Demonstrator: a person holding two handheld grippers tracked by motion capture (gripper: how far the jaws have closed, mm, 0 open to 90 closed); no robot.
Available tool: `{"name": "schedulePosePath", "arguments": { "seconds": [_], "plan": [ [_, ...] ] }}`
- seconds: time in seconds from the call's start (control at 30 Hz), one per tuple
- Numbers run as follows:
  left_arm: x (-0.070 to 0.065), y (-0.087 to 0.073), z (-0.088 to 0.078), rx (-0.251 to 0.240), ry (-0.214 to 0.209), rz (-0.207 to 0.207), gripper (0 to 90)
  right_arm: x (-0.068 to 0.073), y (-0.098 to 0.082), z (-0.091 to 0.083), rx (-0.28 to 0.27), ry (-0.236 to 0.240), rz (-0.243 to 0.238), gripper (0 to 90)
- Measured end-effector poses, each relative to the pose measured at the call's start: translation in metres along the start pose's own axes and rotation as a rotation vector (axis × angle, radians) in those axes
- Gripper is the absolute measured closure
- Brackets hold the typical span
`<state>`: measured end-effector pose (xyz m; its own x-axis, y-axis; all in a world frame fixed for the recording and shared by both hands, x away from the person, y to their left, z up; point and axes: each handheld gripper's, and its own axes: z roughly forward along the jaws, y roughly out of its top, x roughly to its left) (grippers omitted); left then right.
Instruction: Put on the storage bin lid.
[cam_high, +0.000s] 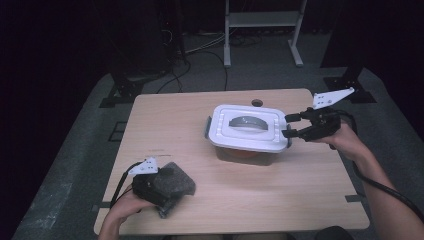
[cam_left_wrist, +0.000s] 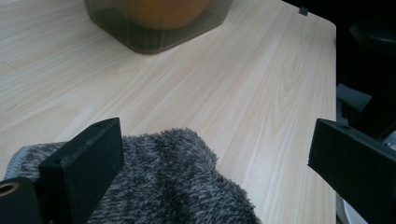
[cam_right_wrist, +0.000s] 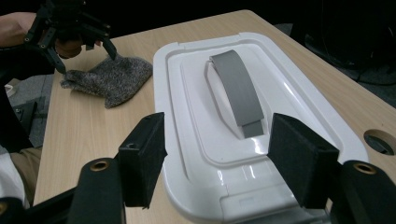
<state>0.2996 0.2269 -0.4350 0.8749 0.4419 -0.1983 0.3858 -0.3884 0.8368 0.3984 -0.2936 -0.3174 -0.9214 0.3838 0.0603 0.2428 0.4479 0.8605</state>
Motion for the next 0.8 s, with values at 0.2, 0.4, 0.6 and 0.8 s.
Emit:
{"name": "schedulePosePath", "arguments": {
  "seconds": [0.2, 0.4, 0.6, 0.8],
  "plan": [
    [0.0, 0.0, 0.001, 0.001, -0.001, -0.002, 2.5, 0.003, -0.012, -0.007, -0.002, -0.004, 0.017, 32.4],
    [-0.001, 0.0, 0.001, 0.001, -0.002, -0.006, 2.5, 0.006, -0.022, -0.008, -0.005, -0.005, 0.032, 30.6],
    [0.0, -0.001, 0.002, 0.007, -0.001, -0.005, 2.5, 0.01, -0.031, -0.013, -0.007, -0.008, 0.042, 30.2],
    [0.0, -0.001, 0.002, 0.007, -0.001, -0.002, 2.5, 0.012, -0.046, -0.017, -0.004, -0.015, 0.067, 30.1]
  ]
}}
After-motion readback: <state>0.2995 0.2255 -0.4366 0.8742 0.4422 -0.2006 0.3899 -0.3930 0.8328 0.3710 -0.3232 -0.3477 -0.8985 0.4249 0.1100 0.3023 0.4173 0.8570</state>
